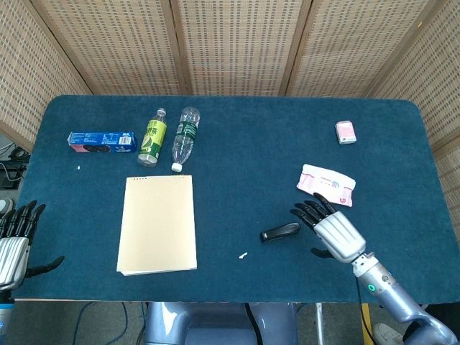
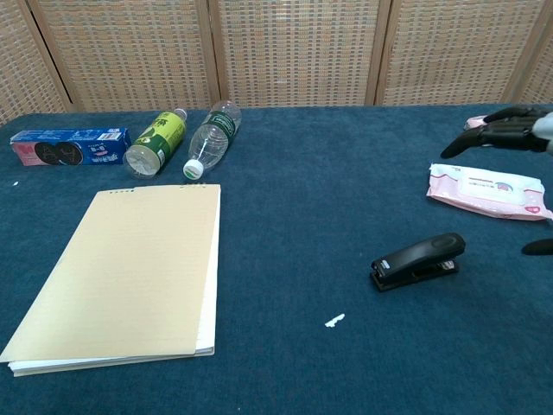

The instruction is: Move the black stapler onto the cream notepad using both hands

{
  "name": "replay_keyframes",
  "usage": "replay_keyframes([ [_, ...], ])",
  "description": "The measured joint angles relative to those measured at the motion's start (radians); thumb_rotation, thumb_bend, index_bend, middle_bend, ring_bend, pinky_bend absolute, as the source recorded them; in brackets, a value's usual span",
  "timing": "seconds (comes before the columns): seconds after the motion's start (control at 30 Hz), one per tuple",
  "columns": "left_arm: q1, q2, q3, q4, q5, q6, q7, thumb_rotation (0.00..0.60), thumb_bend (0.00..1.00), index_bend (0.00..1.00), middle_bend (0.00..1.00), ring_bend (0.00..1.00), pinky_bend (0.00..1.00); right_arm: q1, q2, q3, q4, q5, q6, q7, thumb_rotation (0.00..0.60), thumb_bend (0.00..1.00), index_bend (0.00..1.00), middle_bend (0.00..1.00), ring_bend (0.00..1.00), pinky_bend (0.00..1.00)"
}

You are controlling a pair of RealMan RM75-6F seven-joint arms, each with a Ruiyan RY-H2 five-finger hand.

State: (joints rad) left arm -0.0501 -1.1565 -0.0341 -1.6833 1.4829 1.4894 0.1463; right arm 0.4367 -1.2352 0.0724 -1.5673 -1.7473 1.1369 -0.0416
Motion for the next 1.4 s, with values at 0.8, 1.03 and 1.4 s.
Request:
replay_keyframes([
  [0.8, -0.028, 0.004, -0.011, 0.003, -0.044, -0.047, -0.014, 0.6, 0.0, 0.0, 0.0, 0.0, 0.0, 0.147, -0.264, -0.018, 0.195, 0.131, -0.208, -0.191, 0.6, 0.44, 0.34, 0.37, 0.31, 0.26],
  [1.03, -0.03, 0.005, -0.011, 0.003, -0.048, -0.048, -0.017, 0.6, 0.0, 0.0, 0.0, 0.0, 0.0, 0.165, -0.31, -0.031, 0.251, 0.161, -0.233, -0.221, 0.6, 0.46, 0.4, 0.44, 0.38, 0.31],
  [1.4, -0.033, 0.005, -0.01, 0.003, -0.055, -0.054, -0.022, 0.6, 0.0, 0.0, 0.0, 0.0, 0.0, 0.174, -0.336, -0.049, 0.316, 0.138, -0.188, -0.21, 0.6, 0.59, 0.58, 0.61, 0.57, 0.52],
])
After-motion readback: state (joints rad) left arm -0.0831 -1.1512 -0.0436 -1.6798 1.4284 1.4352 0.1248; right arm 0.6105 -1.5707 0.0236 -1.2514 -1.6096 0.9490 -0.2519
